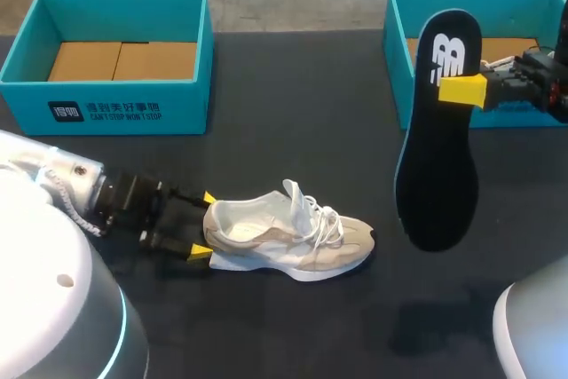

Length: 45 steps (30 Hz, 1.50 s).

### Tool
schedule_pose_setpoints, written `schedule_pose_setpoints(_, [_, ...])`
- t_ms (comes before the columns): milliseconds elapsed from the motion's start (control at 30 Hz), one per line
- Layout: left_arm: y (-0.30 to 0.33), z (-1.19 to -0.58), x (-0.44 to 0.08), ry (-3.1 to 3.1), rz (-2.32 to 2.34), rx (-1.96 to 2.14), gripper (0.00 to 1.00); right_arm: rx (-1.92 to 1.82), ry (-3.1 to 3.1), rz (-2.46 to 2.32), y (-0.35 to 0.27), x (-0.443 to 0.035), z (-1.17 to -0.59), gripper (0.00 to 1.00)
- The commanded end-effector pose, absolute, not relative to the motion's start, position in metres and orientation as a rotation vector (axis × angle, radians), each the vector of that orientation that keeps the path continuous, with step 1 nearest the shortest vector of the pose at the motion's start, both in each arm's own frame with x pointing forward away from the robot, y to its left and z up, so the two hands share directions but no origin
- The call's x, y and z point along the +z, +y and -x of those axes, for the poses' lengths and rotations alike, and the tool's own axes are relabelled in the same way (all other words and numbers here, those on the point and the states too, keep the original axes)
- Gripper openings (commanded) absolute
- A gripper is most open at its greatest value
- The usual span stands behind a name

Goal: Take the shoe out of the shoebox, open the shoe tongue, remove and reinsert the insole, then place the shoe into the shoebox

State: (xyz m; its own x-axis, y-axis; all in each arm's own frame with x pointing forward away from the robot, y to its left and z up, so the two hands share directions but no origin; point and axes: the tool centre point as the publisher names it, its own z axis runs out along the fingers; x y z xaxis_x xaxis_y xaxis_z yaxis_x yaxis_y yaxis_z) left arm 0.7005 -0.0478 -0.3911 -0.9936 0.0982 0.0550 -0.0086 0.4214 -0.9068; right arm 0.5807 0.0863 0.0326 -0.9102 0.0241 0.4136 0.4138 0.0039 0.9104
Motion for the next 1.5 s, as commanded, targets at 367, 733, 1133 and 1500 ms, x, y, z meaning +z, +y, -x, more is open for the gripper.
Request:
schedule_pose_setpoints(367, [-0.023,-0.699,-0.333,-2.746,0.089,1.276,1.0,-2.105,-2.133,0.888,0.084,0.027,-0.569,0.0])
schedule_pose_setpoints(733, [-0.02,-0.696,-0.306,-2.865,0.107,0.955,1.0,-2.105,-2.133,0.888,0.084,0.027,-0.569,0.0])
schedule_pose_setpoints(1133, [-0.014,-0.676,-0.298,-2.938,0.245,0.569,1.0,-2.105,-2.133,0.888,0.084,0.027,-0.569,0.0])
schedule_pose_setpoints(1500, [-0.014,-0.677,-0.305,-3.012,0.277,0.415,1.0,-2.105,-2.133,0.888,0.084,0.027,-0.569,0.0])
